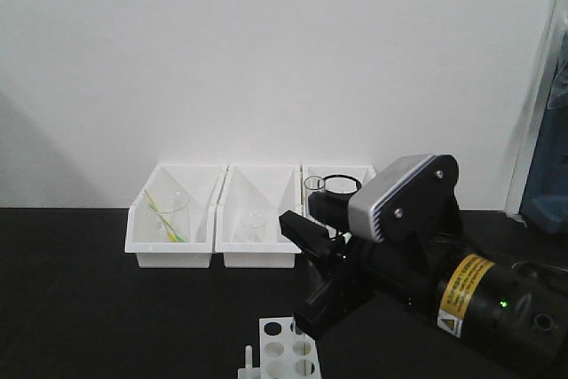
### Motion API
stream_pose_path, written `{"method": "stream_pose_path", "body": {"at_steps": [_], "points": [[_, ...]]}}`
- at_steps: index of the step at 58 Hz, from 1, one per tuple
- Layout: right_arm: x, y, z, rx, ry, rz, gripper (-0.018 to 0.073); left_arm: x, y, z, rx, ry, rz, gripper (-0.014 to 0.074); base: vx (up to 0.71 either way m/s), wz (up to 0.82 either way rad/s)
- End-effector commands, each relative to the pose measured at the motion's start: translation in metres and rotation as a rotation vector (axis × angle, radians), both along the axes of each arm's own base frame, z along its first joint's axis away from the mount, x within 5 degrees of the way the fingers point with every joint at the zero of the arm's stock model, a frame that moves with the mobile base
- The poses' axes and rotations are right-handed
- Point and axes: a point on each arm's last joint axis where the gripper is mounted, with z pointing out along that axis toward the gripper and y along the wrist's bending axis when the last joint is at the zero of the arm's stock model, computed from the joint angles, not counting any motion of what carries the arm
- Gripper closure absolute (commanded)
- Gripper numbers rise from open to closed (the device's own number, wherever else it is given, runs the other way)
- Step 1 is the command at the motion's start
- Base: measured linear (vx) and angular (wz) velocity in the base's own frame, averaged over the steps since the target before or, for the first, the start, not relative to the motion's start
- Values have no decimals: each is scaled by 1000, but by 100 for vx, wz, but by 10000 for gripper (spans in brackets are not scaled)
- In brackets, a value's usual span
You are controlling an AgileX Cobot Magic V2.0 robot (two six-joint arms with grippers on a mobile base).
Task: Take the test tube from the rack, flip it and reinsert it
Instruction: 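Lift the test tube up out of the rack with the right gripper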
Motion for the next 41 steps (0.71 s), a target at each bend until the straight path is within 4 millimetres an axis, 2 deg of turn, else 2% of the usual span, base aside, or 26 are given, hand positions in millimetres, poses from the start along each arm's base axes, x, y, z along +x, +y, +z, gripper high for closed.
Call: {"method": "stream_pose_path", "body": {"at_steps": [1, 5, 9, 12, 16, 20, 27, 32, 36, 41], "points": [[-7, -8, 25, -458, -383, 17, 573, 0, -1, 9, -19, -89, -13, 602, 0, 0], [-6, -13, 21, -857, -629, 41, 573, 0, -1, 9, -19, -89, -13, 602, 0, 0], [-4, -18, 18, -1111, -770, 51, 569, 0, -1, 9, -19, -89, -13, 602, 0, 0], [-3, -19, 18, -1139, -783, 50, 568, 0, -1, 9, -19, -89, -13, 602, 0, 0], [-3, -19, 18, -1075, -734, 38, 568, 0, -1, 9, -19, -89, -13, 602, 0, 0], [-3, -19, 20, -859, -569, -12, 566, 0, -1, 9, -19, -89, -13, 602, 0, 0], [0, -20, 33, -134, -49, -155, 565, 0, -1, 9, -19, -89, -13, 602, 0, 0], [3, -22, 36, 223, 186, -193, 565, 0, -1, 9, -19, -89, -13, 602, 0, 0], [7, -21, 34, 355, 263, -182, 565, 0, -1, 9, -19, -89, -13, 602, 0, 0], [7, -16, 27, 378, 264, -128, 564, 0, -1, 9, -19, -89, -13, 602, 0, 0]]}}
